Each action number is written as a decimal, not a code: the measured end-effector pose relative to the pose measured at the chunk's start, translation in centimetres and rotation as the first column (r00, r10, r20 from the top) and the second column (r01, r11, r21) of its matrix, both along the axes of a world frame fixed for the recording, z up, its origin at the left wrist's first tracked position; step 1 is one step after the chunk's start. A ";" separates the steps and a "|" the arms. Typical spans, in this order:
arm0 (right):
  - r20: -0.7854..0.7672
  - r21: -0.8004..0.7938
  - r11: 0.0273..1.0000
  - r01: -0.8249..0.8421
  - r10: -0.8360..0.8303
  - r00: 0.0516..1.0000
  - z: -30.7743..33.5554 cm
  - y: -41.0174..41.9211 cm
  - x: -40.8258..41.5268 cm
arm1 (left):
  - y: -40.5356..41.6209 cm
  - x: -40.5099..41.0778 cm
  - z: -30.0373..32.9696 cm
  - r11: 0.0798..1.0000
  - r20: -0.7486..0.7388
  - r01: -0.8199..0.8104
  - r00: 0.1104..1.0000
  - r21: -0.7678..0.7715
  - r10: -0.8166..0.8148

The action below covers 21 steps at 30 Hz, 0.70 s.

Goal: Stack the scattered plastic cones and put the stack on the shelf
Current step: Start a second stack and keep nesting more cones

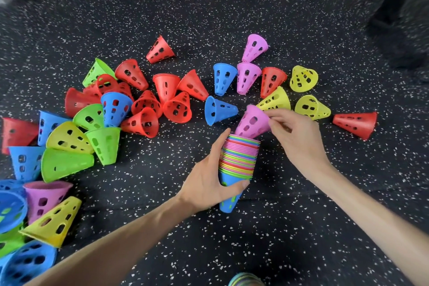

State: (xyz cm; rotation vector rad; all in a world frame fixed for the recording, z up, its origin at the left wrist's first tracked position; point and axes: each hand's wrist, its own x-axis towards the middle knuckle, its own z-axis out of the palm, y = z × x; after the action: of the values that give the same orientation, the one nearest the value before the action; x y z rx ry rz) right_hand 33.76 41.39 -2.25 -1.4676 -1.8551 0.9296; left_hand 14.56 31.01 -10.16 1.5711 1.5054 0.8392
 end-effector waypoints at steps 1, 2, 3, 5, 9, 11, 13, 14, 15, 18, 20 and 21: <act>0.012 0.009 0.999 -0.033 0.032 0.999 0.2 -0.2 0.0 | -0.1 0.0 0.0 1.000 0.013 -0.007 1.000 0.002 0.007; 0.017 0.013 0.998 -0.069 0.069 0.997 0.5 -0.4 0.0 | -0.4 0.0 0.1 1.000 0.024 -0.021 0.999 0.004 0.021; 0.015 0.012 0.994 -0.105 0.105 0.994 0.7 -0.7 0.0 | -0.6 0.1 0.3 0.999 0.035 -0.039 0.999 0.007 0.038; 0.011 0.005 0.985 -0.175 0.175 0.985 1.2 -1.2 -0.2 | -1.3 0.0 0.7 0.998 0.050 -0.070 0.996 0.006 0.069; 0.041 -0.057 0.949 -0.310 0.313 0.949 1.8 -2.5 -1.3 | -2.9 -0.4 1.5 0.995 0.036 -0.094 0.995 -0.021 0.095; -0.022 -0.136 0.920 -0.367 0.367 0.930 2.2 -3.4 -2.2 | -3.7 -1.1 1.8 0.993 0.019 -0.114 0.993 -0.033 0.115; -0.046 -0.191 0.892 -0.409 0.408 0.912 2.4 -4.1 -3.1 | -4.5 -2.0 2.2 0.990 -0.008 -0.136 0.991 -0.032 0.136; -0.004 -0.210 0.880 -0.426 0.434 0.901 2.4 -4.4 -3.6 | -4.9 -2.5 2.5 0.988 -0.024 -0.151 0.988 -0.029 0.150; 0.064 -0.232 0.864 -0.446 0.471 0.880 2.2 -4.8 -4.0 | -5.2 -3.0 2.9 0.985 -0.033 -0.170 0.985 -0.026 0.169; 0.204 -0.261 0.834 -0.486 0.540 0.817 1.8 -6.1 -5.3 | -6.2 -4.5 4.1 0.976 -0.028 -0.215 0.976 -0.038 0.215; 0.198 -0.216 0.837 -0.503 0.542 0.817 1.6 -6.7 -6.1 | -6.9 -5.3 4.8 0.975 -0.039 -0.215 0.976 -0.051 0.213; 0.192 -0.198 0.837 -0.510 0.543 0.818 1.6 -7.0 -6.4 | -7.3 -5.7 5.1 0.976 -0.046 -0.212 0.977 -0.058 0.209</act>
State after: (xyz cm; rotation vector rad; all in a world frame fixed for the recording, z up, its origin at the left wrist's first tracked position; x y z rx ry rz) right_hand 27.32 34.44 -0.67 -1.1918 -2.5015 1.1954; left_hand 8.88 23.76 -5.10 1.4065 1.7328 0.8738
